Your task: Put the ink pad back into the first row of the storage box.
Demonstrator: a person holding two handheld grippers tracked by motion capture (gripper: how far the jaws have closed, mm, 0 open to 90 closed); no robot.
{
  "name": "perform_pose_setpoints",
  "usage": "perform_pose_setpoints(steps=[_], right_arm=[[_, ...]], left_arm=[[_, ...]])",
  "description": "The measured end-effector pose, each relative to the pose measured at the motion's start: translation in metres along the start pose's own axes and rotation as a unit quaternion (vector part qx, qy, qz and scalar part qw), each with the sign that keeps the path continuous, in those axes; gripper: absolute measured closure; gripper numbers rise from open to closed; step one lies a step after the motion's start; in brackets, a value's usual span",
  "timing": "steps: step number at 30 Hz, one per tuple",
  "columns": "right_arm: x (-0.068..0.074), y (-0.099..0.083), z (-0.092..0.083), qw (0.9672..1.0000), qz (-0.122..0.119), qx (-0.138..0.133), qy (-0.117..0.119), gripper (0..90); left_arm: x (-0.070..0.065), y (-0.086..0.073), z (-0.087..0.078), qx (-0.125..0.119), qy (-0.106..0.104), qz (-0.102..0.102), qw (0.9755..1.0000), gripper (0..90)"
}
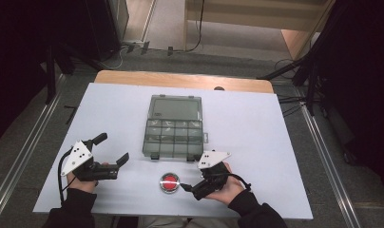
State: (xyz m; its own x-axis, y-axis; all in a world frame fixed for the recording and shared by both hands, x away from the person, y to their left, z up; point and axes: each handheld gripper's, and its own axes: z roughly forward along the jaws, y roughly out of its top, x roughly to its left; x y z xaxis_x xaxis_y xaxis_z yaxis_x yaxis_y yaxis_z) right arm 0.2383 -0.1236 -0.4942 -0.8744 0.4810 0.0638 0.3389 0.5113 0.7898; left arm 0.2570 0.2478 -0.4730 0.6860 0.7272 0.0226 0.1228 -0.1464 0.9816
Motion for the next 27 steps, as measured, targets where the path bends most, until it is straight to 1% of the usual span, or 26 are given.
perform_pose_setpoints(steps=[5, 9, 10, 16, 18, 27], right_arm=[[0.004, 0.004, 0.011, 0.9999, -0.006, 0.012, 0.010, 0.0], [0.007, 0.008, 0.017, 0.9998, -0.010, 0.014, 0.014, 0.0], [0.009, 0.009, 0.021, 0.9996, -0.010, 0.017, 0.019, 0.0], [0.014, 0.014, 0.033, 0.9991, -0.021, 0.029, 0.024, 0.0], [0.015, 0.014, 0.035, 0.9990, -0.022, 0.031, 0.025, 0.0], [0.024, 0.018, 0.050, 0.9970, -0.034, 0.064, 0.027, 0.9]], left_arm=[[0.000, 0.000, -0.001, -0.001, -0.001, 0.002, 1.0000, 0.0], [0.000, 0.000, -0.001, -0.001, -0.001, 0.002, 1.0000, 0.0], [0.000, 0.000, -0.001, 0.000, -0.001, 0.002, 1.0000, 0.0], [0.000, 0.000, 0.000, 0.001, -0.001, 0.002, 1.0000, 0.0], [-0.001, 0.000, 0.000, 0.002, -0.003, 0.003, 1.0000, 0.0], [-0.001, 0.000, 0.001, 0.003, -0.003, 0.004, 1.0000, 0.0]])
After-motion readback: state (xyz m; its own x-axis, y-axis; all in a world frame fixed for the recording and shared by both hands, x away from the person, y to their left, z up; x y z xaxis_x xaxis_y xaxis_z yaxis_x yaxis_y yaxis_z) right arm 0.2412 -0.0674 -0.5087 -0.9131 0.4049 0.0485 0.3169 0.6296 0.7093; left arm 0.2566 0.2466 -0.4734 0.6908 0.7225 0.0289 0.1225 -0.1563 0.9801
